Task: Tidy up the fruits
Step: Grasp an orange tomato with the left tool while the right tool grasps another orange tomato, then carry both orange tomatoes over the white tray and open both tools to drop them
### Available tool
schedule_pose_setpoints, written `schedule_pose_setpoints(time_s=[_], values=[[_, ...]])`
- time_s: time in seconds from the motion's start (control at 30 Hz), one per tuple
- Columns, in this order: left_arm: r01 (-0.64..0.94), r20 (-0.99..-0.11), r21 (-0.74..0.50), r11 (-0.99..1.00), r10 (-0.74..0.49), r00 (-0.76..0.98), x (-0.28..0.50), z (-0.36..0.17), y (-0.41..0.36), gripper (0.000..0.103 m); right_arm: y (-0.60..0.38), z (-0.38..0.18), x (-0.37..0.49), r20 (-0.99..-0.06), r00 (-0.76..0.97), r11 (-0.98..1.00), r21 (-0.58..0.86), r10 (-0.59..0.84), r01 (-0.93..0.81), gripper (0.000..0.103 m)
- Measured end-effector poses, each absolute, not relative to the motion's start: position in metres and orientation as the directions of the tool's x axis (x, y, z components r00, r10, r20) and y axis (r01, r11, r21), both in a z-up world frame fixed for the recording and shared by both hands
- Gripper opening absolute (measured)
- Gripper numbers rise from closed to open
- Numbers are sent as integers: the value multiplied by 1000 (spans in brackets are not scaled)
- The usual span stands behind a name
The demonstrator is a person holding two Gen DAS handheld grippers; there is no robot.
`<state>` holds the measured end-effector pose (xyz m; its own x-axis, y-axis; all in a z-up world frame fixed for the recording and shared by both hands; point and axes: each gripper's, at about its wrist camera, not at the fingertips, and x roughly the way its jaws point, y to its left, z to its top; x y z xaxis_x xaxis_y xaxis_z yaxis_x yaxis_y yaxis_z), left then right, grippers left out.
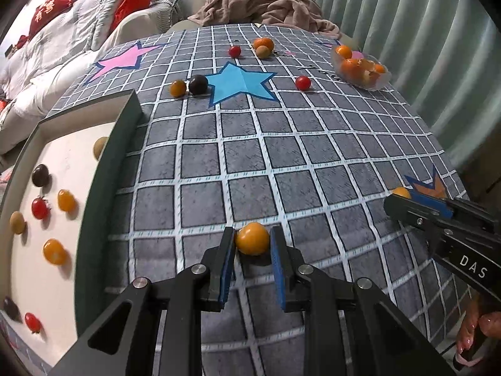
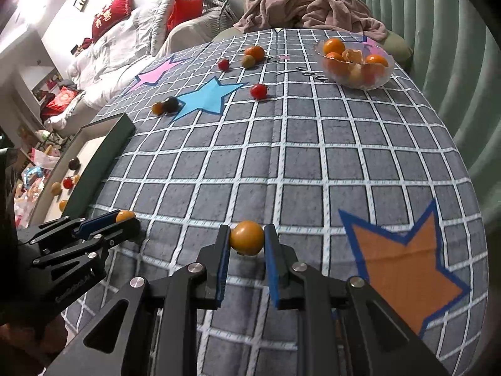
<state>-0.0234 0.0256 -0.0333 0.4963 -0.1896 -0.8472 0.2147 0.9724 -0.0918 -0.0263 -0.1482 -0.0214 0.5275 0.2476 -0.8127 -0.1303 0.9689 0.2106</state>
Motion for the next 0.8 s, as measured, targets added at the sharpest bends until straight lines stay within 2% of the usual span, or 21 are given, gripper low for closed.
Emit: schedule_pose_setpoints(time_s=[0.43,0.8], values=[[191,-803,-119,974,-208,558,-49,2,57,24,-119,16,-42,-788,560,965,177,257,-193,23],[94,-770,-131,987,-161,617,-58,25,120,24,-45,50,-29,-762,555,928,162,334,-336,23]])
